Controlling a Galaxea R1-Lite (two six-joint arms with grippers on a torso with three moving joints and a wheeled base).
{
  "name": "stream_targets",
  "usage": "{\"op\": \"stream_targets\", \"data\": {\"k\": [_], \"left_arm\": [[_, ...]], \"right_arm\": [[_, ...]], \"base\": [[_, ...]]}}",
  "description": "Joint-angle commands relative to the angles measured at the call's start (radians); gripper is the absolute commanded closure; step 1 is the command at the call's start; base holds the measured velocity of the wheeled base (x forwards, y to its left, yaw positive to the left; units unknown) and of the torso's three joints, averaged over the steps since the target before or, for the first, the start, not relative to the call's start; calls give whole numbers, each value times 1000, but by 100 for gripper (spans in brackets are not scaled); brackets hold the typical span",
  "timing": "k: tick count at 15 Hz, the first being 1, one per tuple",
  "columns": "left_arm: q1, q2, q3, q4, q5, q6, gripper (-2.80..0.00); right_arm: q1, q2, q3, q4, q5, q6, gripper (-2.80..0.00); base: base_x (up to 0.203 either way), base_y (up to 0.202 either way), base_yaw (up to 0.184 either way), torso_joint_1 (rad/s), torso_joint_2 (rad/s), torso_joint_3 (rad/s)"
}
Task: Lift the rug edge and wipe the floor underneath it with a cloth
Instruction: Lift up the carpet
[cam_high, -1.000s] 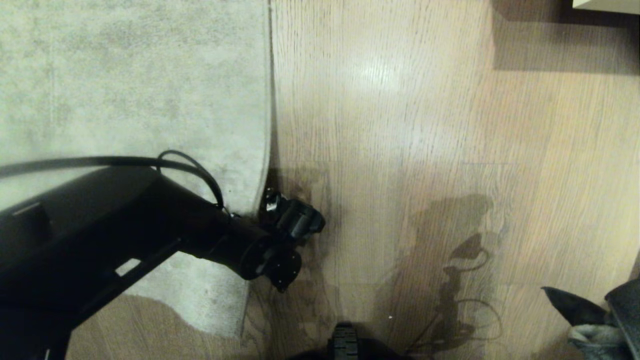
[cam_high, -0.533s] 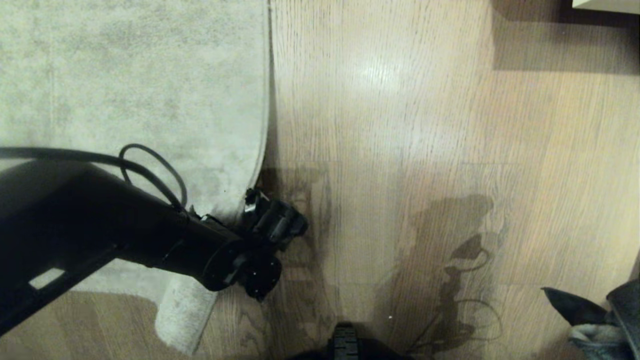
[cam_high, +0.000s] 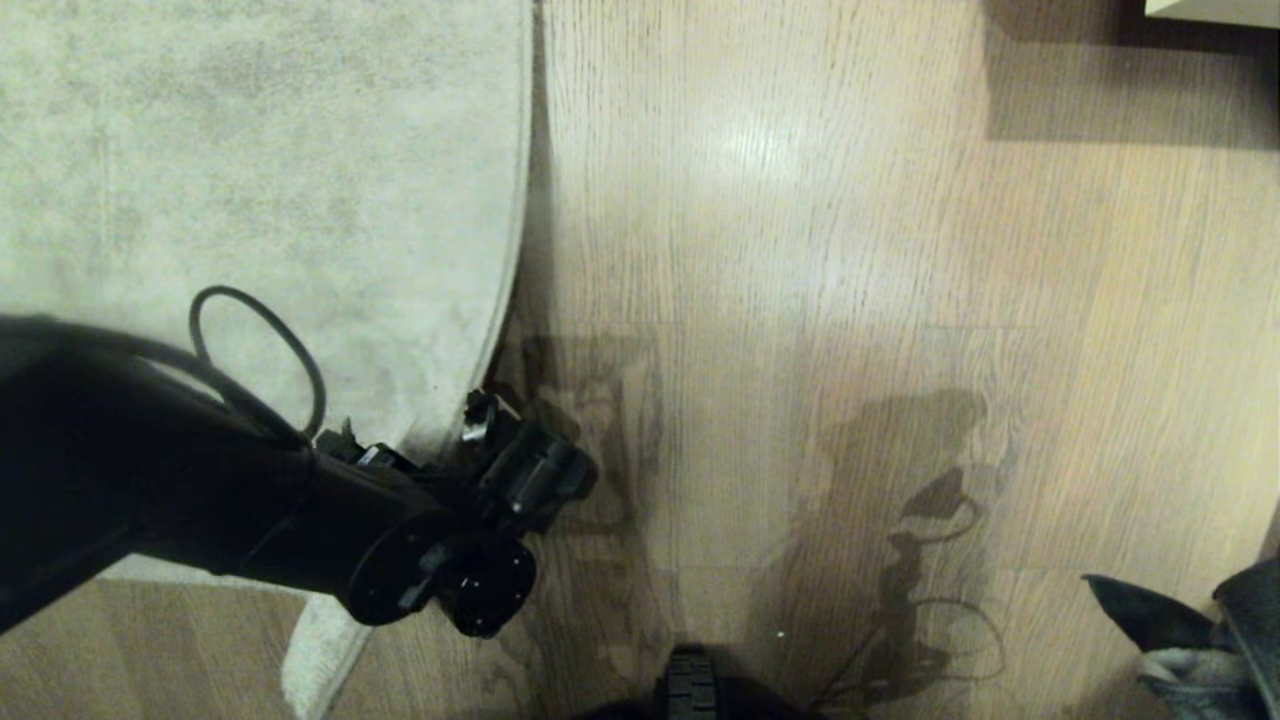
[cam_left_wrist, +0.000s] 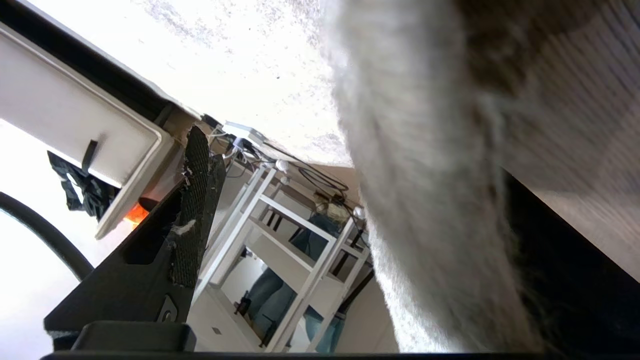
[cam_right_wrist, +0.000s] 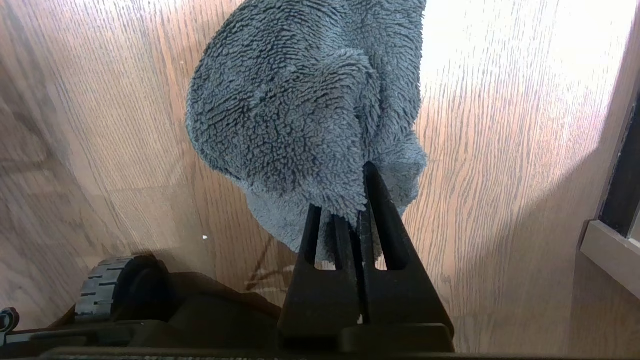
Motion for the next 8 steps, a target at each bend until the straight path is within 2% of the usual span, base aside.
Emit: {"op": "stream_targets", "data": {"k": [1, 8], "left_arm": [[-10, -19, 14, -1, 7, 0, -280], [-11, -58, 58, -4, 7, -7, -280]], "right_arm": [[0, 0, 0, -1, 0, 0, 0], [0, 0, 0, -1, 0, 0, 0]], "base": [[0, 0, 0, 0, 0, 0], [0, 0, 0, 0, 0, 0]]}}
